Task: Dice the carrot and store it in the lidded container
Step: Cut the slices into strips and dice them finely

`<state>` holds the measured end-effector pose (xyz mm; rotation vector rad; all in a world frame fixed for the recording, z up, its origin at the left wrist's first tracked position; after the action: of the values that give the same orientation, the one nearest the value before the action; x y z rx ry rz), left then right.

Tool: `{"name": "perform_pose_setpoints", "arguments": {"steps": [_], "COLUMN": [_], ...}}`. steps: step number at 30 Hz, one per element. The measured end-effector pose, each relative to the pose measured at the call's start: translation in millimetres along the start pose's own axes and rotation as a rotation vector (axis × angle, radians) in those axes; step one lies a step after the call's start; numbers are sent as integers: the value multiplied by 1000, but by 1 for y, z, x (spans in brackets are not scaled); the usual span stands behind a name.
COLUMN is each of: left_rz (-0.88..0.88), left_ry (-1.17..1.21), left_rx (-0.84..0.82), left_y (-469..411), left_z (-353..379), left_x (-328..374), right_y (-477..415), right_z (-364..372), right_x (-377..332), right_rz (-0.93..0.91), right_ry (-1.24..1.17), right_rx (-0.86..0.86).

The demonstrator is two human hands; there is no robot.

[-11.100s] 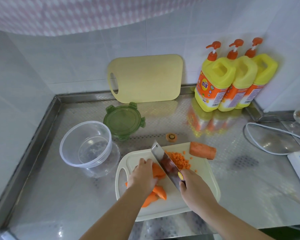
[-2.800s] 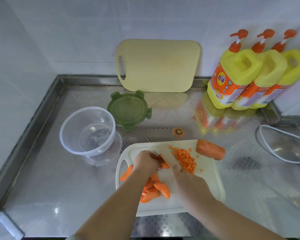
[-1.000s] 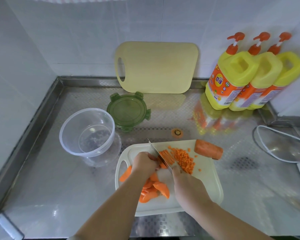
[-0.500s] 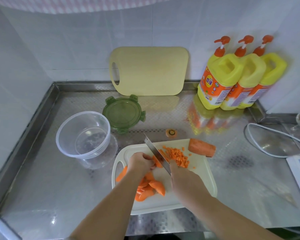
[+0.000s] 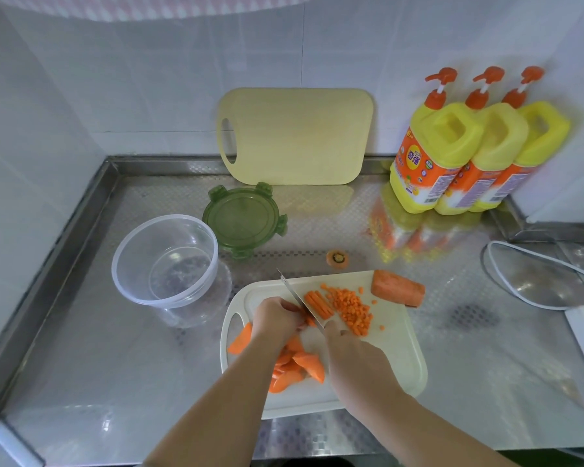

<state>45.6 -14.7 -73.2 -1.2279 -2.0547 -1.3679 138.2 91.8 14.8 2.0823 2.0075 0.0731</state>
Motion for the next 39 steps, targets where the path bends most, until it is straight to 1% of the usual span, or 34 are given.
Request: {"name": "perform_pose_setpoints", "arguments": {"steps": [4,13,21,26,28,32,34,35,37,39], "left_rz": [7,-29,-9,30,42,127,172,212,303,410], "left_ry": [0,14,8,4,23,39,123,158,206,193], "left_rx": [6,6,-17,-49,-57,-18,25,70,175,178], "left_y": [0,-3,1,2,3,-1,-3,-4,-4,-2], "left_z": [0,-1,-1,-4,-9,-37,-53,-61,-76,-86], "left_x": [-1,-1,3,6,7,20,32,39,58,79], "right_y": [-2,-7,-15,-8,-6,-4,-1,0,2,4], "right_z": [5,13,24,9,1,-11,-15,-14,-12,-6], "right_x": [-2,1,28,34,34,41,43,44,47,52], "right_rz": [-9,11,13,5,-10,-39,-67,-100,-153,-198], "right_ry": [34,24,-102,-150,-162,-109,-45,-5,94,139], "right_rx": [-4,9,25,157,172,163,225,284,297,323]}}
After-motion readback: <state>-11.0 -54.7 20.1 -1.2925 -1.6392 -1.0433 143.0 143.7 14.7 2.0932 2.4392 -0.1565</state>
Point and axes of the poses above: each hand's wrist, its own y-axis away from the middle knuckle, its own z-axis out of the palm, x = y × z, the point moved 2 cm from there along -y, towards the middle knuckle, and after that the axes turned 11 degrees about x, right-handed, at the moved point
